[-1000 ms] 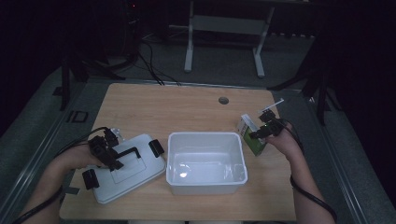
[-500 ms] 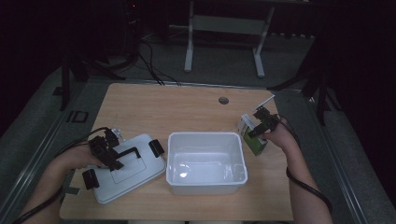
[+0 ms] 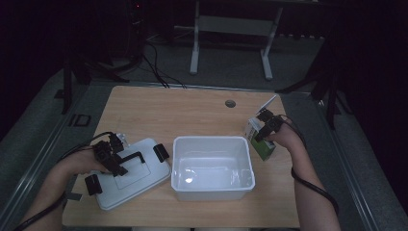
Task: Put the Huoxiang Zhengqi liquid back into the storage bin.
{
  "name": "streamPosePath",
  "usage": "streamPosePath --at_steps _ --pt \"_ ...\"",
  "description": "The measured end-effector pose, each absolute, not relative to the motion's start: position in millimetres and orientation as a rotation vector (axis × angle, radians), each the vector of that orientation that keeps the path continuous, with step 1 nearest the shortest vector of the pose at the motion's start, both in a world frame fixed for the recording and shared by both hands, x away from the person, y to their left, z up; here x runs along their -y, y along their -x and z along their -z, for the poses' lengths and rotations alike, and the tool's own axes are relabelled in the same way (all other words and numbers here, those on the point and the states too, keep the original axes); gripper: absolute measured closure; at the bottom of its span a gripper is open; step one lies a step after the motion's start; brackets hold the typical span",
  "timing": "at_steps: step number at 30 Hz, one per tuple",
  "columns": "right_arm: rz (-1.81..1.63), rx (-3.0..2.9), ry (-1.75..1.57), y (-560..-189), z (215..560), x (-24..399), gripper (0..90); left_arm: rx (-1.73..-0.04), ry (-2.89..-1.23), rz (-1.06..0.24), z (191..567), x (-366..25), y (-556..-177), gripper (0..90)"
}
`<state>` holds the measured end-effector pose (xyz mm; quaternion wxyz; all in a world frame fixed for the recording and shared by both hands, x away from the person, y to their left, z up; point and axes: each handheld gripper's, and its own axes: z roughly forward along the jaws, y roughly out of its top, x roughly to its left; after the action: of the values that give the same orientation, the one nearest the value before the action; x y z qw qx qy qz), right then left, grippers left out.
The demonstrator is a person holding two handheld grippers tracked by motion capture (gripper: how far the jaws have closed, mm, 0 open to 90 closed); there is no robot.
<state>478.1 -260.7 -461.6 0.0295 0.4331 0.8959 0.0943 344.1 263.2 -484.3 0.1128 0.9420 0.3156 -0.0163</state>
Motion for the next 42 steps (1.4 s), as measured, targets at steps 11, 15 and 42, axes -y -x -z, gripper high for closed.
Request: streamPosePath --at_steps 11,15,42 --pt "-0.270 -2.751 -1.361 -479.8 461.3 259.6 61.2 -0.930 -2.754 0.049 484.9 -263.3 -344.6 37.7" --pt "-0.258 -2.756 -1.331 -478.5 460.6 258.2 63.0 -0.932 -2.754 0.053 485.0 -263.4 -344.9 37.7" --pt "-0.225 -2.812 -1.052 -436.8 380.6 272.7 63.9 -0.943 -2.764 0.048 480.5 -266.6 -343.3 37.7"
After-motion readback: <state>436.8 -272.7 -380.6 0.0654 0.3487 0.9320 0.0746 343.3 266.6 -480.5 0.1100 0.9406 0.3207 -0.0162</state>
